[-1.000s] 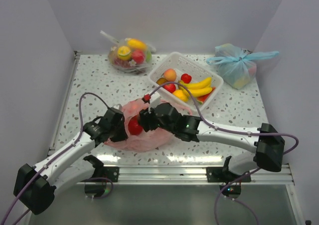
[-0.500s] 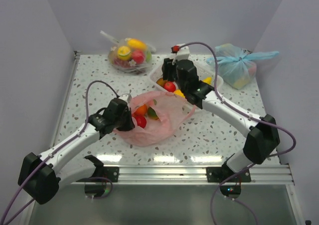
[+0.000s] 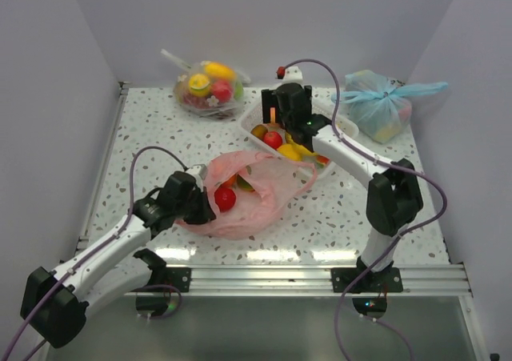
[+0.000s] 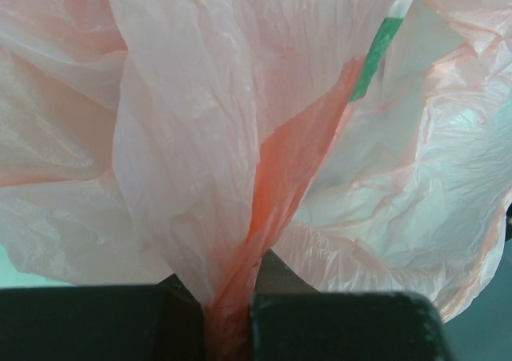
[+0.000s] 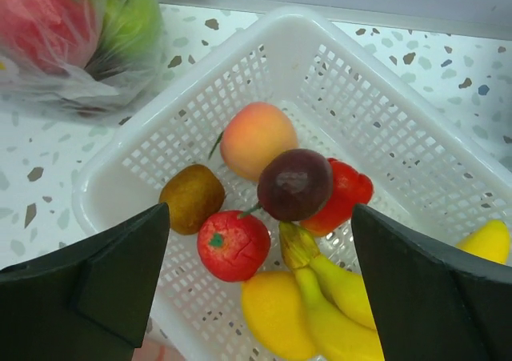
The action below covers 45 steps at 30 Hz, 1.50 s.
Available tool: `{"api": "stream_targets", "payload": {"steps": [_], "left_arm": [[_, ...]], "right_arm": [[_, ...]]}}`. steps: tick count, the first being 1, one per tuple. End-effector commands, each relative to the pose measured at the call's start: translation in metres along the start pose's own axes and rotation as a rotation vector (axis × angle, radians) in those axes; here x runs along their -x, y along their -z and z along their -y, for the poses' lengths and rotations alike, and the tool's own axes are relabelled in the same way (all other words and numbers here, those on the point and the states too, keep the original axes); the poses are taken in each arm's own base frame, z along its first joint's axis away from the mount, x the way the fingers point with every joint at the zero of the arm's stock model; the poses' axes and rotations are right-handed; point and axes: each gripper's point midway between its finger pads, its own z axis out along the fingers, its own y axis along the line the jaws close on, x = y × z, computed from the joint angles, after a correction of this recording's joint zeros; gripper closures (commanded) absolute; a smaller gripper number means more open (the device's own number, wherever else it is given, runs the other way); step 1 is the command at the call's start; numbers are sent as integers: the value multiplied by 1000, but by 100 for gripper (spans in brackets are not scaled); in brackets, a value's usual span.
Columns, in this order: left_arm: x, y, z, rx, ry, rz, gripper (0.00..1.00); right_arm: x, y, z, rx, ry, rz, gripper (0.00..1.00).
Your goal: Untie the knot of the plastic bag and take out the fruit
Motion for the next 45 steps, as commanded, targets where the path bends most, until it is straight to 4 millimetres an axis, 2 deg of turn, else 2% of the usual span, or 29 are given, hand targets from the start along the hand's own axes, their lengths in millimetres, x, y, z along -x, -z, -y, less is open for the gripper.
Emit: {"api": "stream_targets", "payload": {"steps": [1, 2, 3, 5, 6, 8, 9, 10, 12, 13, 15, 17, 18, 20, 22, 25, 28, 31, 35, 41, 43, 45], "left_arm": [[-2, 2, 6, -38, 16, 4, 96], [-3, 3, 5, -37, 17, 5, 96], [-3, 4, 5, -38, 17, 8, 96], [-5, 4, 4, -35, 24, 6, 96], [-6, 5, 3, -36, 26, 9, 96], [-8, 5, 3, -39, 40, 3, 96], [-7, 6, 5, -44, 43, 7, 96], [-8, 6, 4, -44, 48, 5, 96], [-8, 7, 5, -46, 53, 10, 96], [-8, 7, 4, -44, 52, 10, 96], [-8, 8, 2, -30, 60, 13, 96], [-8, 11, 0, -15, 67, 16, 96], [-6, 13, 0, -11, 70, 24, 96], [-4, 16, -2, 11, 85, 33, 96], [-3, 20, -3, 17, 91, 40, 97], [-8, 23, -7, 37, 110, 31, 98], [-14, 24, -10, 41, 132, 19, 99], [-19, 23, -12, 46, 146, 12, 100], [-18, 24, -14, 50, 151, 19, 100], [-17, 24, -14, 51, 149, 29, 100], [-17, 23, -14, 50, 150, 30, 100], [-18, 23, -15, 51, 153, 35, 100]], "right_arm": [[41, 47, -9, 92, -13, 71, 1], [38, 55, -15, 131, -9, 65, 1], [35, 70, -36, 221, 2, 59, 2], [37, 100, -53, 302, 23, 77, 3], [19, 117, -76, 368, 62, 56, 4], [0, 146, -97, 463, 77, 27, 5], [-13, 164, -117, 531, 86, 6, 5], [-22, 175, -127, 574, 80, -9, 6], [-54, 202, -154, 671, 84, -66, 7], [-66, 209, -160, 689, 86, -91, 7], [-102, 222, -175, 724, 81, -162, 8], [-120, 228, -188, 753, 19, -202, 9], [-143, 230, -192, 765, 21, -250, 9], [-163, 228, -195, 751, -41, -288, 9], [-172, 217, -193, 700, -79, -284, 9], [-171, 204, -192, 645, -120, -258, 9], [-158, 192, -195, 593, -147, -206, 7], [-153, 181, -205, 572, -168, -184, 6], [-169, 165, -222, 564, -156, -215, 6], [-195, 151, -233, 588, -110, -224, 7], [-203, 148, -234, 595, -83, -225, 9], [-206, 148, -233, 602, -72, -220, 18]]}}
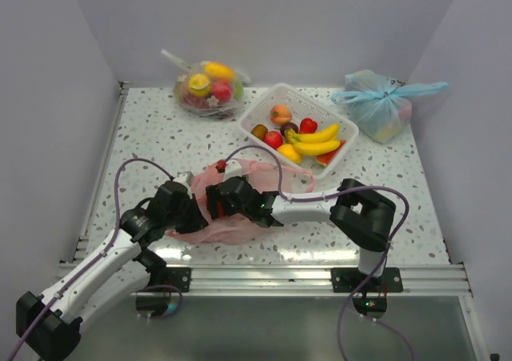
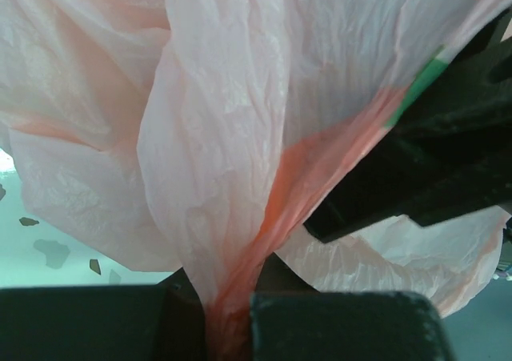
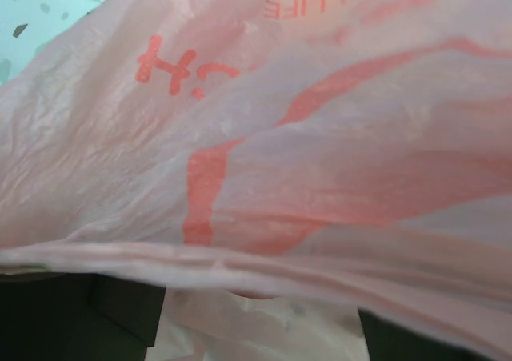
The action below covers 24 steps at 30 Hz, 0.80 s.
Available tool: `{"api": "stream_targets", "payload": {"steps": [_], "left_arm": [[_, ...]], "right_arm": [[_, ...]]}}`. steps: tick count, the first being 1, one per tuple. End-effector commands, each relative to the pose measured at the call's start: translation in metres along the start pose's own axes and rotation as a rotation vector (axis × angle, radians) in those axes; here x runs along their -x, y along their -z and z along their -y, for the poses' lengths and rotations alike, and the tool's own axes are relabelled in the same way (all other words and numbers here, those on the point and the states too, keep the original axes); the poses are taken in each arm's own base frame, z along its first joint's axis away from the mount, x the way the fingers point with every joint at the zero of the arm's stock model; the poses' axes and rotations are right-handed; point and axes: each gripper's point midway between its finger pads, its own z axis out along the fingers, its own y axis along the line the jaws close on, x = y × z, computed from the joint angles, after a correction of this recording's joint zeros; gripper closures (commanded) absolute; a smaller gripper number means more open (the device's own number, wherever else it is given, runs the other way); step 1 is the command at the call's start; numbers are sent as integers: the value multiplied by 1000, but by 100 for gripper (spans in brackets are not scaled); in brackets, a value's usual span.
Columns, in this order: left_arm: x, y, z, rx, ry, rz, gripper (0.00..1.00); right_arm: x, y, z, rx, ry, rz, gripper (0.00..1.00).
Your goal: Untie the knot of the plastic bag and take out the fruit
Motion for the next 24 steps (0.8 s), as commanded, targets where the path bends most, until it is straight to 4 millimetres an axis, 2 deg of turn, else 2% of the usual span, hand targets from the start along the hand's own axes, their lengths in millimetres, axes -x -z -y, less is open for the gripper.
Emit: {"api": "stream_targets", "payload": {"steps": [1, 2, 4, 5, 8, 11, 13, 14, 15, 16, 18, 19, 22, 24], "left_arm": [[1, 1, -1, 1, 22, 20, 100], [2, 1, -1, 3, 23, 25, 100], [3, 1, -2, 9, 26, 29, 100], [4, 1, -2, 12, 26, 30, 100], [5, 1, -2, 15, 26, 32, 100], [9, 3, -1, 20, 29, 47, 100], [12, 4, -1, 24, 33, 63, 100], [13, 3, -1, 25, 33, 67, 100], [12, 3, -2, 28, 34, 65, 100], [12, 2, -3, 30, 37, 65, 100], [12, 1, -3, 30, 37, 63, 100], [12, 1, -3, 30, 37, 63, 100], [12, 1, -3, 32, 35, 61, 100], [11, 1, -4, 35, 35, 59, 100]], "right_arm": [[21, 0, -11, 57, 13, 86, 24], [17, 2, -8, 58, 23, 84, 38], [16, 8, -2, 49, 48, 90, 55], [17, 10, 0, 45, 61, 91, 69], [13, 25, 5, 52, 107, 71, 86], [19, 53, 2, 103, 141, 65, 95], [17, 70, 2, 137, 178, 41, 97], [33, 88, -6, 171, 183, 75, 99], [38, 97, -7, 184, 196, 80, 99], [51, 115, -12, 213, 224, 97, 100], [62, 132, -11, 215, 270, 107, 100], [79, 143, -16, 222, 280, 144, 100], [123, 166, -14, 188, 326, 229, 100], [153, 171, 5, 115, 315, 285, 100]]}}
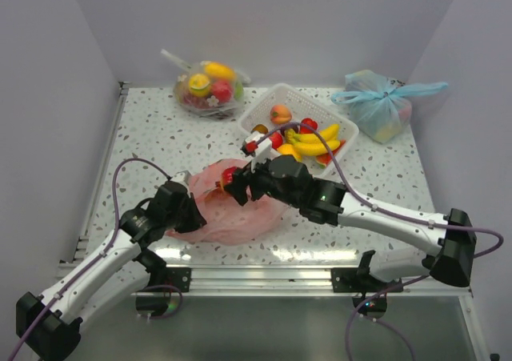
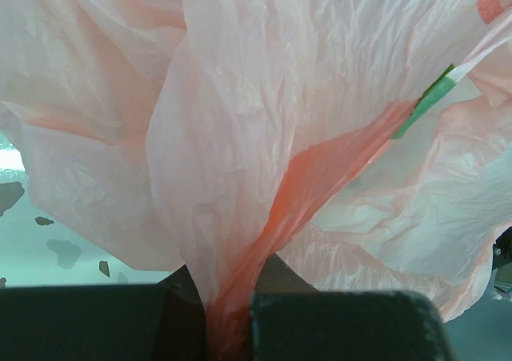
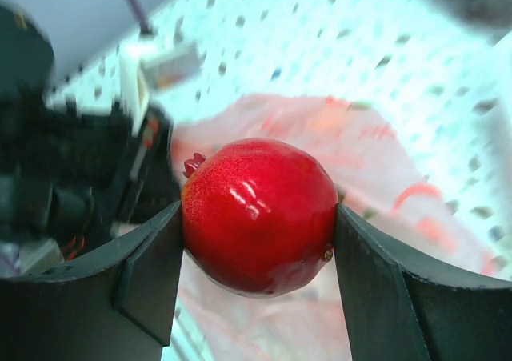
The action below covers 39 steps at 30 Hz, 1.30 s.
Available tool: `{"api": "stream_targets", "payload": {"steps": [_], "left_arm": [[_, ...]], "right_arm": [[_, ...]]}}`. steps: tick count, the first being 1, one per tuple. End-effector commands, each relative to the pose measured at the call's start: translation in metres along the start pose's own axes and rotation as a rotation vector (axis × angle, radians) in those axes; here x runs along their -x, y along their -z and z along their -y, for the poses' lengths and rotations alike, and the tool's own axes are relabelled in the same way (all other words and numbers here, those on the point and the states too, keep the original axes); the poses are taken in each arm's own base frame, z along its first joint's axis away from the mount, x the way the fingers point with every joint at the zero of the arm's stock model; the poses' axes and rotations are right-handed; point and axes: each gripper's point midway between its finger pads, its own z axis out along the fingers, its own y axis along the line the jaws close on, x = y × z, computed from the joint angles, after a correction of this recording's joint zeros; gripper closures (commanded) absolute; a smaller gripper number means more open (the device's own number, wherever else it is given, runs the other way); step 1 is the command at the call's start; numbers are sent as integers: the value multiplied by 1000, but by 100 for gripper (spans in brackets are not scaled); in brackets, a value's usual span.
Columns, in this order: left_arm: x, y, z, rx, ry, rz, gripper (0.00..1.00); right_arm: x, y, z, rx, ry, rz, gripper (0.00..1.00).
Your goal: Untie the knot of the plastic bag and take out the fruit
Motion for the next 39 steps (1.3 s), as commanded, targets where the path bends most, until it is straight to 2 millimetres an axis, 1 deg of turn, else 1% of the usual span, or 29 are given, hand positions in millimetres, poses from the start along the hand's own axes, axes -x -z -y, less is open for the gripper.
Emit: {"api": "stream_targets", "payload": {"steps": [1, 2, 4, 5, 7, 8, 10, 11, 13, 14, 15, 16, 17, 18, 19, 20, 21, 22, 23, 24, 25, 27, 28, 30, 31, 32, 34, 35, 39], "left_arm": [[6, 1, 2, 3, 13, 22, 100], [5, 1, 2, 4, 12, 21, 100], [6, 1, 2, 4, 13, 23, 100], [6, 1, 2, 4, 13, 23, 100], [6, 2, 2, 3, 10, 22, 100], [6, 2, 2, 5, 10, 22, 100], [6, 3, 2, 8, 7, 22, 100], [6, 4, 2, 7, 6, 23, 100], [7, 5, 2, 3, 6, 26, 100], [8, 6, 2, 1, 8, 32, 100], [6, 6, 2, 0, 7, 30, 100], [7, 7, 2, -3, 5, 33, 100], [7, 7, 2, -2, 4, 32, 100], [8, 7, 3, -3, 4, 33, 100], [6, 7, 1, 2, 2, 28, 100], [7, 8, 2, 0, 2, 30, 100], [6, 7, 2, 1, 2, 29, 100], [6, 7, 1, 2, 2, 27, 100], [6, 7, 1, 3, 2, 26, 100], [7, 7, 2, 1, 2, 29, 100], [7, 7, 2, 0, 2, 30, 100], [8, 7, 3, 1, 4, 29, 100], [10, 7, 4, -4, 5, 36, 100], [10, 7, 6, -5, 4, 35, 100], [12, 7, 7, -8, 4, 39, 100], [11, 6, 6, -7, 4, 38, 100], [11, 5, 6, -5, 4, 35, 100], [11, 5, 6, -5, 4, 35, 100], [11, 5, 6, -4, 7, 34, 100]], "right_arm": [[53, 13, 39, -117, 84, 74, 100], [63, 14, 67, -186, 66, 95, 100], [78, 11, 101, -304, 56, 127, 100], [84, 11, 132, -381, 35, 134, 100], [86, 2, 166, -466, -7, 130, 100], [86, 2, 197, -533, -38, 130, 100], [94, -2, 225, -594, -89, 152, 100], [80, -11, 253, -643, -113, 114, 100], [83, -19, 276, -688, -158, 112, 100], [68, -27, 300, -733, -181, 76, 100], [61, -31, 312, -754, -217, 62, 99], [70, -32, 322, -772, -235, 80, 96], [59, -36, 340, -806, -257, 55, 84], [58, -38, 346, -813, -265, 50, 74], [68, -39, 349, -810, -262, 63, 62], [69, -40, 352, -808, -258, 57, 37], [66, -44, 350, -783, -234, 20, 27], [77, -44, 347, -767, -220, 31, 14], [78, -45, 340, -728, -212, 19, 10], [89, -45, 324, -648, -202, 30, 7], [87, -46, 313, -594, -167, 17, 2], [89, -47, 282, -476, -103, -1, 1], [93, -40, 266, -432, -71, -1, 1], [89, -41, 226, -310, -5, -28, 1], [84, -34, 205, -240, 52, -61, 1], [77, -37, 179, -174, 102, -87, 1], [57, -33, 155, -110, 139, -155, 1], [52, -31, 134, -55, 155, -171, 1], [15, -29, 106, -20, 264, -289, 1]]}}
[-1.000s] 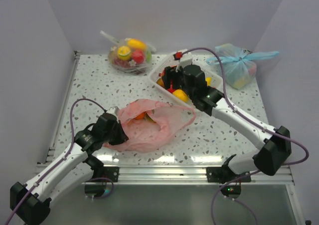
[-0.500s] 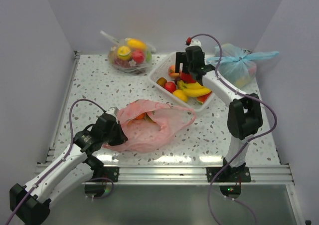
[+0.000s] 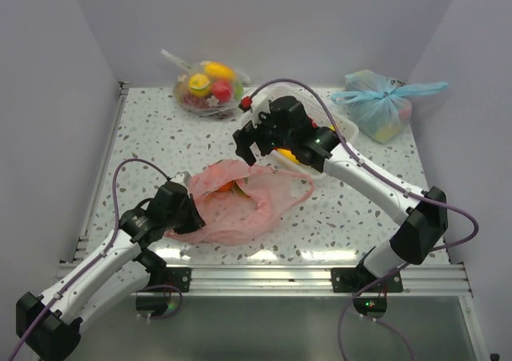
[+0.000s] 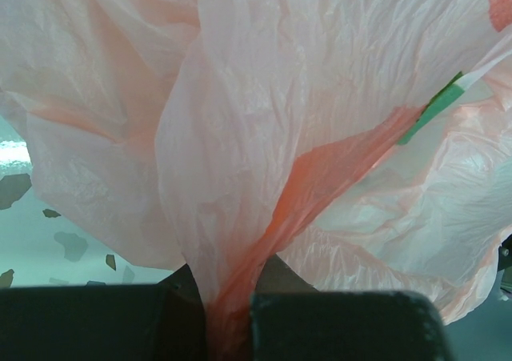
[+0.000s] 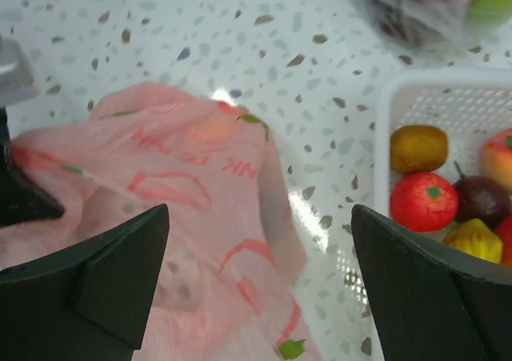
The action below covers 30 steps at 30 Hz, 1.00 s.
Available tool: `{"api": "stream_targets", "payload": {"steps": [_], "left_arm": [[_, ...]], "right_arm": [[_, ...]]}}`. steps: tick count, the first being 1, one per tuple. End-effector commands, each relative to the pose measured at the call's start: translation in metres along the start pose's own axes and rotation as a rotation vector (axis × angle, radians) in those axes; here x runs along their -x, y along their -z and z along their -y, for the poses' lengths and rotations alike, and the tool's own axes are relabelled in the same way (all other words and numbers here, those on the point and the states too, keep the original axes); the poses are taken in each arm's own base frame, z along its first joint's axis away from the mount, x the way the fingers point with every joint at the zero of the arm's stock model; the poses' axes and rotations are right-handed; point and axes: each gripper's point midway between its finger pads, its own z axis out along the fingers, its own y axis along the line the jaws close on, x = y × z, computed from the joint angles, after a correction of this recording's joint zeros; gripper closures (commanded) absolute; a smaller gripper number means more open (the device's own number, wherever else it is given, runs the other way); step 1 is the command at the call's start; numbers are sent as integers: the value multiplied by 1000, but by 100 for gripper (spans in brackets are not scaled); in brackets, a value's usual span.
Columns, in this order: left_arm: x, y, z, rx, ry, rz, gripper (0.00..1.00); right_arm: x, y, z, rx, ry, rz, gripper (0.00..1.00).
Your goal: Untie the knot of the plastic bag and take out the fruit
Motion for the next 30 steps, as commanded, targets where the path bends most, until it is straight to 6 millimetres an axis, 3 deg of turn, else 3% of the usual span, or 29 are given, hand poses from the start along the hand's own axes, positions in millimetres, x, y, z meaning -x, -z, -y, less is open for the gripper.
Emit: {"api": "stream_targets", "payload": {"steps": [1, 6, 13, 15, 16, 18, 19, 21, 28, 29, 30], "left_arm": [[17, 4, 8, -9, 10, 60, 100], [16, 5, 7, -3, 10, 59, 100], [16, 6, 5, 4, 24, 66, 100], [15, 6, 4, 6, 28, 65, 100], [15, 5, 3, 9, 32, 65, 100], [14, 3, 3, 9, 35, 63, 100], [14, 2, 3, 11, 38, 63, 100], [17, 0, 4, 9, 40, 70, 100], [23, -13, 5, 16, 59, 91, 100], [21, -15, 3, 21, 62, 87, 100], [22, -16, 3, 22, 68, 93, 100]], "right_arm": [[-55, 1, -21, 52, 137, -184, 1], [-101, -24, -17, -7, 210, -353, 1], [-150, -58, -14, -9, 201, -487, 2], [-154, -62, -16, 3, 194, -496, 9], [-155, -65, -18, 15, 191, -497, 21], [-149, -65, -24, 41, 179, -489, 47], [-144, -61, -27, 57, 171, -487, 74], [-132, -52, -40, 85, 190, -466, 100], [-62, -11, -120, 152, 345, -305, 100], [-59, -4, -146, 182, 387, -286, 100], [-58, -2, -154, 185, 402, -283, 100]]}}
